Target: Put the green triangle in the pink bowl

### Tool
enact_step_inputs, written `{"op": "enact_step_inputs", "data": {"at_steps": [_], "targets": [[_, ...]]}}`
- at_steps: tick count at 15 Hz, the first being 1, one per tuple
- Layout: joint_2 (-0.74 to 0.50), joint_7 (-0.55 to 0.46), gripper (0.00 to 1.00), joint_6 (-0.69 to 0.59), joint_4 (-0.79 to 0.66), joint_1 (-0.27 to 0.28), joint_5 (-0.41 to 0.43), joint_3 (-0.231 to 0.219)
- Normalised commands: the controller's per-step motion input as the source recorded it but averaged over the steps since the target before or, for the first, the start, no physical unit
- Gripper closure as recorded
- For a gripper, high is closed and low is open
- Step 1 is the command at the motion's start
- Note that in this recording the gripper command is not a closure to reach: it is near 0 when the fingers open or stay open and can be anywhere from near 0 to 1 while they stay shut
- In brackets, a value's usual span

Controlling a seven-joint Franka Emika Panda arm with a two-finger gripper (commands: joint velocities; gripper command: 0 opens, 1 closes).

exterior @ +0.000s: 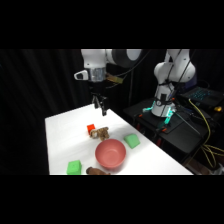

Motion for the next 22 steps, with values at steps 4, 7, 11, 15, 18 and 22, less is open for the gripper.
{"op": "enact_step_inputs", "data": {"at_steps": [4,7,11,15,18,22], "targets": [[0.01,0.13,0.0,0.04,0.04,-0.016,-0.125,-0.003],[0.03,0.31,0.0,0.19,0.06,0.012,-0.284,-0.007],[0.06,0.32,0.0,0.23,-0.04,0.066,-0.225,0.029],[-0.06,0.26,0.0,0.2,-0.22,0.092,-0.119,0.049],[-0.13,0.23,0.0,0.15,-0.28,0.077,-0.1,0.039],[-0.14,0.2,0.0,0.1,-0.24,0.062,-0.069,0.035]]}}
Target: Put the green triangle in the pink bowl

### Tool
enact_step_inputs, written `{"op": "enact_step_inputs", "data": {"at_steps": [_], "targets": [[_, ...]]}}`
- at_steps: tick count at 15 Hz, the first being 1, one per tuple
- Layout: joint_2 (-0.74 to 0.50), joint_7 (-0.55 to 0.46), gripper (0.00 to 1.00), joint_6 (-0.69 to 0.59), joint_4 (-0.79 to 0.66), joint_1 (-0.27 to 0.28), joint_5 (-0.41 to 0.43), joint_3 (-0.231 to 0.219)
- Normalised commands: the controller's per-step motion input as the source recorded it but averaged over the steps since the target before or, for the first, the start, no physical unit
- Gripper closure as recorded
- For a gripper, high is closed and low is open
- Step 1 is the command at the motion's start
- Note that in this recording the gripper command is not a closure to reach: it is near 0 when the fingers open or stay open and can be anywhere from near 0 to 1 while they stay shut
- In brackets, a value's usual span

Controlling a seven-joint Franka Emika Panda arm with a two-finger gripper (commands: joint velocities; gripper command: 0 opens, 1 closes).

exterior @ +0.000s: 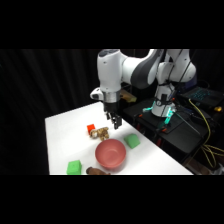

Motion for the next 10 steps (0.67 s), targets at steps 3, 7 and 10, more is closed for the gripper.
{"op": "enact_step_inputs", "data": {"at_steps": [3,7,10], "targets": [[-0.03,0.1,0.0,0.09,-0.12,0.032,-0.011,0.02],[0.17,0.01,0.0,0.16,0.03,-0.007,0.039,-0.015],[0.25,-0.02,0.0,0.21,0.09,-0.003,0.064,-0.028]]}}
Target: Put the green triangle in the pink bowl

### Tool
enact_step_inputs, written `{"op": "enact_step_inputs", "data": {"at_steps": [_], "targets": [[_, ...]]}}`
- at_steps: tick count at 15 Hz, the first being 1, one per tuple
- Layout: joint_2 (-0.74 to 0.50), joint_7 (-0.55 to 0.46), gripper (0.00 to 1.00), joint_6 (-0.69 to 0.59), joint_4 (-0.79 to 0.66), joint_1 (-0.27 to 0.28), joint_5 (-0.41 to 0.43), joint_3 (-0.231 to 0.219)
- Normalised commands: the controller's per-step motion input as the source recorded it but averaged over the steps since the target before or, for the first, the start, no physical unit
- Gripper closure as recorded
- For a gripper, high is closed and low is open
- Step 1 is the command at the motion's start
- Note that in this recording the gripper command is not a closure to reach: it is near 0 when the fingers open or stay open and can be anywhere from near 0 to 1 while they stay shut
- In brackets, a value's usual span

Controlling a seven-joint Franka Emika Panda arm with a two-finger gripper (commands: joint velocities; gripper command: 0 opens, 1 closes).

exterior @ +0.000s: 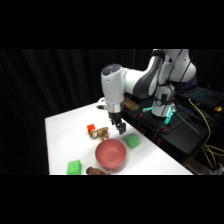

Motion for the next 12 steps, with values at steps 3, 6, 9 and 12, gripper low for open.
{"op": "enact_step_inputs", "data": {"at_steps": [3,6,9,12], "targets": [[0.23,-0.02,0.0,0.14,0.15,0.015,0.1,-0.032],[0.13,0.0,0.0,0.06,0.13,0.042,0.13,-0.025],[0.02,0.02,0.0,0.0,0.04,0.064,0.141,-0.01],[-0.07,0.04,0.0,-0.04,-0.01,0.074,0.135,-0.002]]}}
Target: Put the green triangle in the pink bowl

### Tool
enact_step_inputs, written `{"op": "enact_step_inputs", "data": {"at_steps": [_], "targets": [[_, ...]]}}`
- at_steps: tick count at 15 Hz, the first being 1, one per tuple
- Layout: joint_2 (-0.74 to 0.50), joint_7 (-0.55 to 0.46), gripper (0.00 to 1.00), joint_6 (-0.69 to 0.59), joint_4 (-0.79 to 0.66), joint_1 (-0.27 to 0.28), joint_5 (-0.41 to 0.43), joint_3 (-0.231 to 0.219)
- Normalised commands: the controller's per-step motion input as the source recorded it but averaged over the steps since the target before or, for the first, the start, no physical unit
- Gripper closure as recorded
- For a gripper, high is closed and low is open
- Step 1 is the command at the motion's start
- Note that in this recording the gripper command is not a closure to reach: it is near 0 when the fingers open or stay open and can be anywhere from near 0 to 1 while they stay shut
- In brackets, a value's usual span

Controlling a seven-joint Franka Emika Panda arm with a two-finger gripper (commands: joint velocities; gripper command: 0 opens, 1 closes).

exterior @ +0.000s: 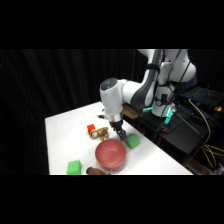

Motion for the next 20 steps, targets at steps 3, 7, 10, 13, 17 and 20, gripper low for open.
{"op": "enact_step_inputs", "data": {"at_steps": [3,7,10,13,17,20], "targets": [[-0.13,0.06,0.0,-0.07,-0.07,0.075,0.095,-0.013],[-0.2,0.05,0.0,-0.03,-0.18,0.053,0.065,-0.035],[-0.29,0.08,0.0,0.01,-0.26,0.051,0.0,-0.068],[-0.3,0.12,0.0,0.02,-0.27,0.085,-0.083,-0.066],[-0.19,0.1,0.0,0.02,-0.2,0.111,-0.077,-0.003],[-0.06,0.03,0.0,0.03,-0.12,0.091,-0.019,0.046]]}}
